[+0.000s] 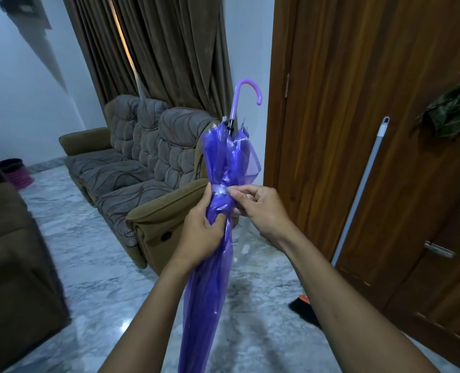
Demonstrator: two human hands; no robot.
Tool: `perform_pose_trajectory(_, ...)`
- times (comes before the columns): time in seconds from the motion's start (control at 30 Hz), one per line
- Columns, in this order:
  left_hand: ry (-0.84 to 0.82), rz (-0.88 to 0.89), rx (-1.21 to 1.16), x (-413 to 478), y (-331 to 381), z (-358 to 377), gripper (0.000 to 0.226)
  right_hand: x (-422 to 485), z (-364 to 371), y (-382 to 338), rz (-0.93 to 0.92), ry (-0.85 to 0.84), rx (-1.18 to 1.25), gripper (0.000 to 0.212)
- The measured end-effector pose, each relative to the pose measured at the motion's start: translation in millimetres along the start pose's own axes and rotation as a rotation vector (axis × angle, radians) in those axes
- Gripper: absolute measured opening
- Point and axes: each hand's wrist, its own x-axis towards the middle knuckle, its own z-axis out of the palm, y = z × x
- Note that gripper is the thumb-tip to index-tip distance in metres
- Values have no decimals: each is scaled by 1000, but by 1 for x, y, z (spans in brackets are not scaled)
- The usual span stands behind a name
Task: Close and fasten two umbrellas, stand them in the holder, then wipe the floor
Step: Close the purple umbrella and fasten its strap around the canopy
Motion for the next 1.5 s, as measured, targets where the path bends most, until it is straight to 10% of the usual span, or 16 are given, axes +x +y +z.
perform_pose_trajectory(0.2,6,-93,-214,0,7,2,64,-8,6,-7,91,242,178,17)
perform_pose_trajectory(0.47,-117,-132,-350,-4,11,-7,61,-7,2,-9,191,73,226,21)
perform_pose_trajectory(0.63,-29,-81,98,4,6,-13,63,-12,4,-12,158,165,144,21)
perform_pose_trajectory(0.87,-36,25,120,-11,9,4,85,-11,14,-12,40,273,-27,18)
perform_pose_trajectory(1.3,19,7,-225,-12,17,-7,68,-12,4,-14,136,31,418,5)
perform_pose_trajectory(1.5,-45,-46,-303,-17,17,-9,65,-16,2,-6,82,0,217,6)
